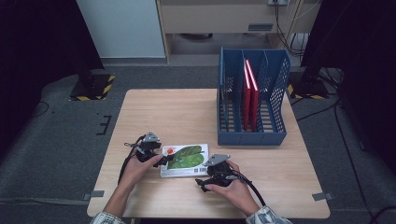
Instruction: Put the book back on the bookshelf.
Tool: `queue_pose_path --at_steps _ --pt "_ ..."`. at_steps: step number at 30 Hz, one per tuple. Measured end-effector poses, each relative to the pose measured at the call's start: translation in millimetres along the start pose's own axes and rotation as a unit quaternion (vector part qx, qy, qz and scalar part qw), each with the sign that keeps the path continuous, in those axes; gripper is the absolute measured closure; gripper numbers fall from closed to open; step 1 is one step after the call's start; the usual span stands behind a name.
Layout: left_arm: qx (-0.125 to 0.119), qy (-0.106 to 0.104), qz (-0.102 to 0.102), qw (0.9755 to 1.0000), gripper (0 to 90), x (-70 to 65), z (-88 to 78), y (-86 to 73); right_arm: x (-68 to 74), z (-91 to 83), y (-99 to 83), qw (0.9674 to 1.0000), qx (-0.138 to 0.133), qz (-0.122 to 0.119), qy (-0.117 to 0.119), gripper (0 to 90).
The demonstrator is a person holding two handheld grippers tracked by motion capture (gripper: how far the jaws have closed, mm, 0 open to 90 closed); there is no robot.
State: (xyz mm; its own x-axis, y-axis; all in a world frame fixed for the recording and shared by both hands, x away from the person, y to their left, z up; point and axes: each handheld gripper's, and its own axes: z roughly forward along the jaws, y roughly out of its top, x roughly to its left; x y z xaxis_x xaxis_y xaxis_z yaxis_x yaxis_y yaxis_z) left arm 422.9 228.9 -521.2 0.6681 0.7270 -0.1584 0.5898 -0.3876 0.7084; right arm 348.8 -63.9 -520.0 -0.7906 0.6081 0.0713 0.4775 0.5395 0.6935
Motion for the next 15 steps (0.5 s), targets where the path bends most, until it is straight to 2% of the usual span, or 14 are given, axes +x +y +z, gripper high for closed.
queue_pose_path --at_steps 4,9,15 --pt "0.005 -0.001 -0.001 1.0000 12.1 0.2 2.4 -0.9 -0.6 3.3 -2.2 1.0000 0.006 0.003 -0.003 17.9" --pt "0.009 0.002 -0.016 0.9998 15.3 3.8 4.1 -3.4 -0.3 4.1 -2.8 0.9999 0.007 0.004 -0.007 18.1" --pt "0.005 -0.001 -0.015 0.9999 21.3 3.9 4.3 -3.4 -1.8 4.3 -3.8 0.9999 0.012 0.008 -0.006 19.3"
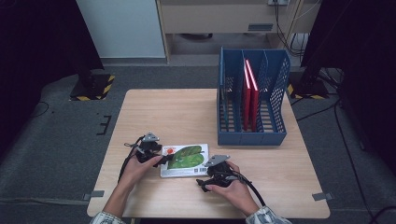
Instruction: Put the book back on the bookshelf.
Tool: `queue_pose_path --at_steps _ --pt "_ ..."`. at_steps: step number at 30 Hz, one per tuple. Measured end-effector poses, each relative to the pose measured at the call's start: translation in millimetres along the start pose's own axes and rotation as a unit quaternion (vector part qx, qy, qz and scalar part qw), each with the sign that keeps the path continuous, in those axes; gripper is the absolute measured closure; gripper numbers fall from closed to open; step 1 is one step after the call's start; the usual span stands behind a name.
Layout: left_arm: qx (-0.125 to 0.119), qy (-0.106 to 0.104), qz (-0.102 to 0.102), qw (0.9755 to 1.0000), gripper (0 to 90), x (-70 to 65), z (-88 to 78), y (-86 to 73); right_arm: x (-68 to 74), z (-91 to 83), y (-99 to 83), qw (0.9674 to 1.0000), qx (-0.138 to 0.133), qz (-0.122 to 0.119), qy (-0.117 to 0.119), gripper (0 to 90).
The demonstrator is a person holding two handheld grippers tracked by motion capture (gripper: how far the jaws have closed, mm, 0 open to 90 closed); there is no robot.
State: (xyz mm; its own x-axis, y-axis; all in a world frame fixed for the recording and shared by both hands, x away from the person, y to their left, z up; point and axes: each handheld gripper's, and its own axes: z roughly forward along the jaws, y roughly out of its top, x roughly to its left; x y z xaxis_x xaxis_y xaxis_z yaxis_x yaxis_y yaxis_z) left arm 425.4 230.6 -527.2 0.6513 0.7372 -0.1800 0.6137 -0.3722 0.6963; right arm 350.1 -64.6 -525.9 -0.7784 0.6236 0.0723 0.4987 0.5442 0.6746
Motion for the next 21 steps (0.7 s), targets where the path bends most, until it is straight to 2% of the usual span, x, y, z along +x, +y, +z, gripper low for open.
queue_pose_path --at_steps 2,5,8,12,21 --pt "-0.002 -0.007 0.003 1.0000 23.0 -0.9 0.6 -0.2 -0.2 0.2 -0.4 1.0000 0.001 0.000 -0.002 20.3" --pt "-0.002 -0.004 0.008 1.0000 23.9 -1.1 0.7 -0.4 -0.6 0.4 -1.0 1.0000 0.001 0.000 -0.004 21.5" --pt "-0.004 -0.006 0.003 1.0000 25.4 0.0 0.1 -0.4 0.2 0.1 -1.0 1.0000 0.002 -0.001 -0.008 23.2" --pt "-0.005 0.003 -0.004 1.0000 28.9 -1.0 0.2 0.4 1.2 -0.7 -0.3 0.9999 0.006 0.002 -0.010 25.6" --pt "-0.009 0.006 -0.012 0.9999 30.2 -2.9 -5.5 4.5 4.4 0.6 -0.4 0.9997 0.006 -0.003 -0.022 24.7"
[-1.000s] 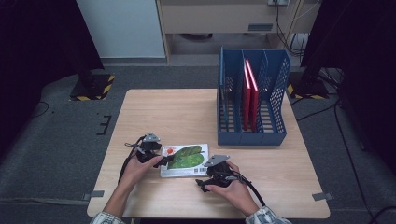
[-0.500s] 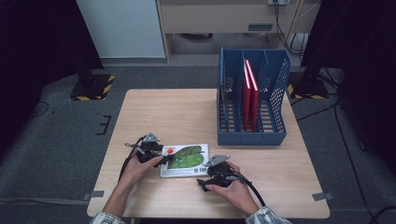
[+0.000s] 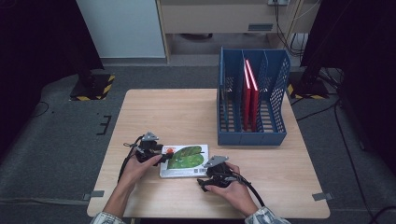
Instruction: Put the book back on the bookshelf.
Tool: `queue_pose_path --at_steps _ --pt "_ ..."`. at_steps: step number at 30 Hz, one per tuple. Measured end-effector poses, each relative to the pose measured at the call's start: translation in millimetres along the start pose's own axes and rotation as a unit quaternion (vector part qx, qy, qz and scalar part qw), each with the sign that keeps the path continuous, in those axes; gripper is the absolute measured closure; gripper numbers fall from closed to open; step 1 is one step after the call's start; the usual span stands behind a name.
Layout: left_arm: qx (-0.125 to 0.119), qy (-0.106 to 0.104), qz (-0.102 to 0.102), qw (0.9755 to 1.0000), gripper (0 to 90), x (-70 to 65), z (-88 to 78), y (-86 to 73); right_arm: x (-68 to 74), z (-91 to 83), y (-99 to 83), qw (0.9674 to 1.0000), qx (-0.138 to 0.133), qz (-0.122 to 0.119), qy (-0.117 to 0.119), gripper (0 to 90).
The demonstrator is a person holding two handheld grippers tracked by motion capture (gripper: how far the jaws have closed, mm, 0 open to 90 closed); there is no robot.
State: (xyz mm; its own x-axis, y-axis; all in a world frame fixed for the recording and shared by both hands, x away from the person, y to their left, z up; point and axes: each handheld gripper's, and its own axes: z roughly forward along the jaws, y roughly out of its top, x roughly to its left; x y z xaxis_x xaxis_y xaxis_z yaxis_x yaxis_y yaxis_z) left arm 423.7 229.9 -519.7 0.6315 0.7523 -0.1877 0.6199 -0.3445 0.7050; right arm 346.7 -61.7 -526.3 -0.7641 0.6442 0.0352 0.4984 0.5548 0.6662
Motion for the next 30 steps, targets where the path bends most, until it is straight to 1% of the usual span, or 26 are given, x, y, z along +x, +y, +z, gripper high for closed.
queue_pose_path --at_steps 1,4,7,8,12,14,18,22,24,27,30 --pt "-0.002 0.001 -0.002 1.0000 30.3 -1.0 -0.8 0.6 0.3 0.1 0.0 1.0000 0.000 0.000 -0.001 24.6" --pt "-0.009 0.001 -0.001 1.0000 30.9 -1.1 -4.2 2.5 0.0 0.4 0.3 1.0000 -0.001 0.003 0.001 23.8" --pt "-0.016 0.000 -0.005 0.9999 31.0 -2.1 -6.6 4.3 0.7 2.7 1.3 1.0000 -0.002 0.007 0.001 19.0" --pt "-0.016 0.001 -0.004 0.9999 31.0 -2.6 -7.0 4.8 1.3 3.7 1.9 1.0000 -0.002 0.009 0.001 17.8" --pt "-0.019 0.003 -0.003 0.9998 30.9 -4.1 -8.7 6.6 2.1 8.3 3.5 0.9999 -0.006 0.013 -0.007 12.2" --pt "-0.022 0.003 -0.005 0.9997 30.9 -4.7 -10.2 7.6 3.4 10.4 4.1 0.9999 -0.006 0.011 -0.011 9.9" --pt "-0.026 0.005 -0.005 0.9996 30.5 -6.7 -12.7 10.3 6.2 15.1 5.5 0.9996 -0.009 0.011 -0.026 5.8" --pt "-0.034 0.004 -0.006 0.9994 30.4 -8.6 -16.5 13.2 7.5 18.0 7.2 0.9990 -0.014 0.022 -0.036 5.1" --pt "-0.036 0.005 -0.006 0.9993 30.3 -9.6 -18.1 14.3 7.3 18.6 8.0 0.9989 -0.014 0.026 -0.037 5.2" --pt "-0.038 0.007 -0.002 0.9992 30.3 -11.7 -20.9 16.5 7.3 19.3 9.4 0.9982 -0.017 0.043 -0.040 5.3" --pt "-0.044 0.006 -0.002 0.9990 30.3 -13.1 -23.8 18.7 8.2 20.4 10.3 0.9974 -0.021 0.054 -0.044 4.9"
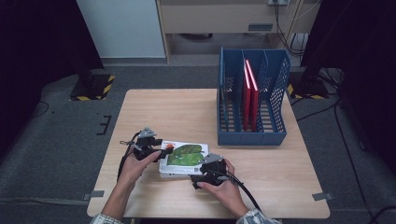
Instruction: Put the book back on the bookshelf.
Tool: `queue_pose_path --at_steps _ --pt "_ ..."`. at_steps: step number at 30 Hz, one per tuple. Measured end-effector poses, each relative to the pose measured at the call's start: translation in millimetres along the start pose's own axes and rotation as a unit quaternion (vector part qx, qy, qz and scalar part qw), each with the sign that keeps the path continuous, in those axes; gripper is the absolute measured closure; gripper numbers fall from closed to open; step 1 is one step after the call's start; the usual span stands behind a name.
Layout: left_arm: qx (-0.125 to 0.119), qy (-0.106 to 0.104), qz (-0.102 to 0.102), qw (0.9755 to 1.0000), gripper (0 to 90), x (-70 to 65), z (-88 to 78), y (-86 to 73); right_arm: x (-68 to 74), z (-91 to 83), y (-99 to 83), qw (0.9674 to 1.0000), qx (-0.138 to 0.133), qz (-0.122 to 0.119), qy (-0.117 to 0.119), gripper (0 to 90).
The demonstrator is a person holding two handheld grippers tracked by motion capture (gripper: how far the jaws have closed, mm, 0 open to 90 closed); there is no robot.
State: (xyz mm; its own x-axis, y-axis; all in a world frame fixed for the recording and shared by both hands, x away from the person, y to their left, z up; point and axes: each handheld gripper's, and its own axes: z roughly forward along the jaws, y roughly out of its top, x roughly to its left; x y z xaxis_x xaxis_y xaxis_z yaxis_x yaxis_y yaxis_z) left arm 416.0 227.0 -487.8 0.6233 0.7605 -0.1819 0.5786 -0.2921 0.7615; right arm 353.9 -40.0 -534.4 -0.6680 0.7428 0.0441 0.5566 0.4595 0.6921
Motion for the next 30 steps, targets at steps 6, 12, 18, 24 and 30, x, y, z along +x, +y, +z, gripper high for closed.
queue_pose_path --at_steps 6,12,18,24,30 --pt "-0.008 -0.001 -0.001 1.0000 29.8 -2.6 -3.3 3.3 0.9 1.6 1.0 0.9997 -0.009 0.021 -0.006 5.1" --pt "-0.006 0.005 -0.002 1.0000 27.7 -3.9 -1.4 3.0 2.1 1.9 0.1 0.9989 -0.018 0.041 -0.008 4.7" --pt "-0.006 0.001 -0.012 0.9999 25.9 -1.6 -0.1 0.6 6.2 5.0 -0.1 0.9983 -0.027 0.048 -0.017 2.4" --pt "0.006 -0.001 -0.023 0.9997 17.6 1.7 5.8 -6.6 5.7 5.0 -0.1 0.9981 -0.030 0.051 -0.015 2.8" --pt "0.019 -0.021 -0.019 0.9994 14.3 -5.1 5.3 -15.5 5.4 4.8 -0.2 0.9982 -0.031 0.051 -0.013 3.1"
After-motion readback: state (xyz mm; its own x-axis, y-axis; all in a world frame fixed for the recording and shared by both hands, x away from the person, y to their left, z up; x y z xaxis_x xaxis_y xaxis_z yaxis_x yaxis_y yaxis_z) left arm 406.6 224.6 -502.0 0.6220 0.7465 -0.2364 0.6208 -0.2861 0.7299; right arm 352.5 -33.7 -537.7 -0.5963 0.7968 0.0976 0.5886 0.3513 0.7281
